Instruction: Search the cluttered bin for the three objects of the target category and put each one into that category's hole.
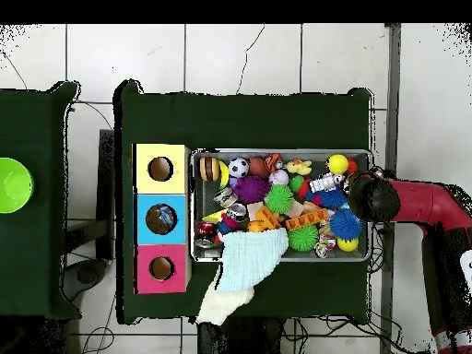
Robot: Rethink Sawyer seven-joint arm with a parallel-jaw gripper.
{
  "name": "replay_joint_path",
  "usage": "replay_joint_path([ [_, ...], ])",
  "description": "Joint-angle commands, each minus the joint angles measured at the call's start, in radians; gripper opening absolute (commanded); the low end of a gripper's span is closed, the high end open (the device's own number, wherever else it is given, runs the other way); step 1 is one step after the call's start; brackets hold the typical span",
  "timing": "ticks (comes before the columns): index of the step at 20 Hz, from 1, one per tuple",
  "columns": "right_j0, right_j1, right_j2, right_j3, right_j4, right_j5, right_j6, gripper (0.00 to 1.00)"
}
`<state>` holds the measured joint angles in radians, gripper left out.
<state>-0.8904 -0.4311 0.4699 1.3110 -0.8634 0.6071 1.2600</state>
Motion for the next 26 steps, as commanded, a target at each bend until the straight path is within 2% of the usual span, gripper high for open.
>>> replay_joint_path([
  [1,-0.047,-0.006,0.030,0.041,0.111,0.096,-0.049,1.00],
  [7,-0.044,-0.006,0.009,0.032,0.129,0.092,-0.072,1.00],
  [8,-0.040,-0.005,0.000,0.032,0.138,0.092,-0.071,0.00],
  [15,-0.035,0.006,0.005,0.008,0.141,0.098,-0.085,0.00],
  [19,-0.030,-0.024,0.001,0.025,0.158,0.120,-0.077,0.00],
  [23,0.005,-0.137,-0.022,0.096,0.200,0.200,-0.046,0.00],
  [26,0.049,-0.261,-0.048,0.160,0.262,0.334,-0.027,0.00],
])
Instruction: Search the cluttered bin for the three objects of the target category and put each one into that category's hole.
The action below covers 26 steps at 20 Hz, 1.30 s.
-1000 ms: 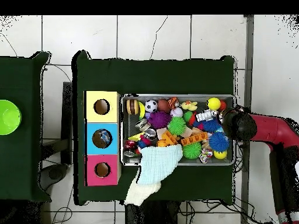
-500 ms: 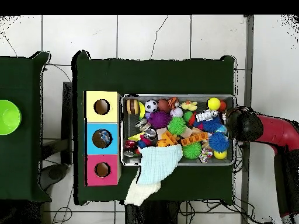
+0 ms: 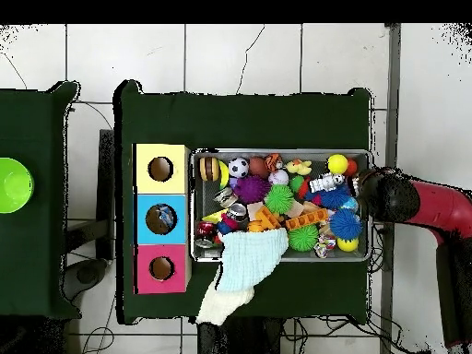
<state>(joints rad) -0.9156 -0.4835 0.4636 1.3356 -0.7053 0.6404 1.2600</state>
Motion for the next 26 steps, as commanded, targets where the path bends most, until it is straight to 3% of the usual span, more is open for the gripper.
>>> replay_joint_path([
  [1,0.087,-0.239,-0.050,0.146,0.120,0.339,-0.024,0.00],
  [4,0.107,-0.275,-0.062,0.147,0.149,0.399,-0.016,0.00],
  [9,0.080,-0.235,-0.030,0.151,0.177,0.341,-0.016,0.00],
  [10,0.080,-0.228,-0.035,0.148,0.164,0.334,-0.045,1.00],
  [14,0.072,-0.202,-0.041,0.126,0.101,0.233,-0.072,1.00],
  [19,0.039,-0.088,-0.029,0.067,0.044,0.118,-0.097,1.00],
  [26,0.015,0.015,-0.018,0.037,0.040,0.055,-0.092,1.00],
])
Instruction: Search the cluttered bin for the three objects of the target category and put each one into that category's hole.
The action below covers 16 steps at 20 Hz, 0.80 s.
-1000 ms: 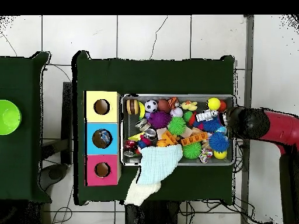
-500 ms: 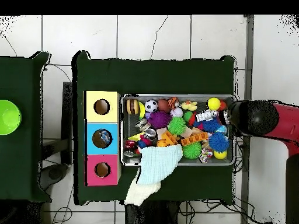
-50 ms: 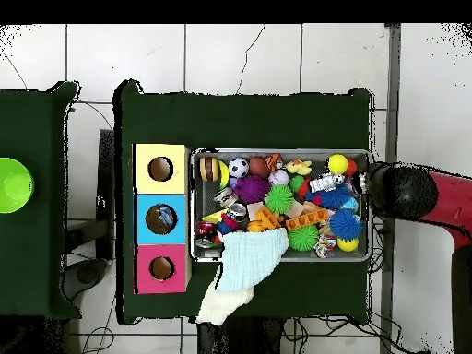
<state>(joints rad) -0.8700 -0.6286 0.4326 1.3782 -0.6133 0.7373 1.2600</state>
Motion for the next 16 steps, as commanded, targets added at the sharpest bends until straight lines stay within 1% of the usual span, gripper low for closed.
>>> replay_joint_path([
  [1,-0.032,0.167,0.014,-0.005,-0.049,-0.044,-0.089,1.00],
  [4,-0.026,0.193,0.016,-0.022,-0.040,-0.038,-0.084,1.00],
  [9,-0.027,0.219,0.021,-0.014,-0.032,-0.050,-0.070,1.00],
  [12,-0.010,0.259,0.018,-0.055,-0.048,-0.067,-0.064,1.00],
  [16,0.006,0.322,0.011,-0.152,-0.099,-0.093,-0.093,1.00],
])
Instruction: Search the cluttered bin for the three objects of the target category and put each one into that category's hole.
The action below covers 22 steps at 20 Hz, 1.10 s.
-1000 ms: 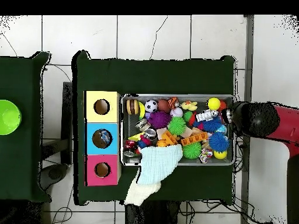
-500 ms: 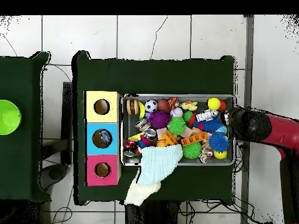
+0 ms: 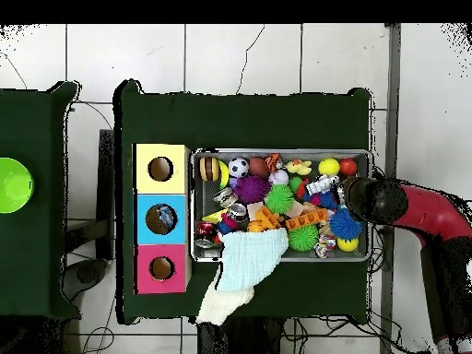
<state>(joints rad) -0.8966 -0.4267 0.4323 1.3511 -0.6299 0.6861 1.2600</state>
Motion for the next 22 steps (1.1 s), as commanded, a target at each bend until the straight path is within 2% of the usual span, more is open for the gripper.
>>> replay_joint_path([
  [1,0.038,0.131,0.010,-0.150,-0.095,-0.046,-0.096,1.00],
  [6,0.064,0.105,-0.023,-0.201,-0.136,-0.030,-0.117,1.00],
  [16,0.090,0.032,-0.035,-0.212,-0.142,0.067,-0.135,1.00],
  [19,0.091,0.039,-0.037,-0.215,-0.142,0.070,-0.130,1.00],
  [22,0.134,0.054,-0.078,-0.232,-0.163,0.092,-0.084,1.00],
])
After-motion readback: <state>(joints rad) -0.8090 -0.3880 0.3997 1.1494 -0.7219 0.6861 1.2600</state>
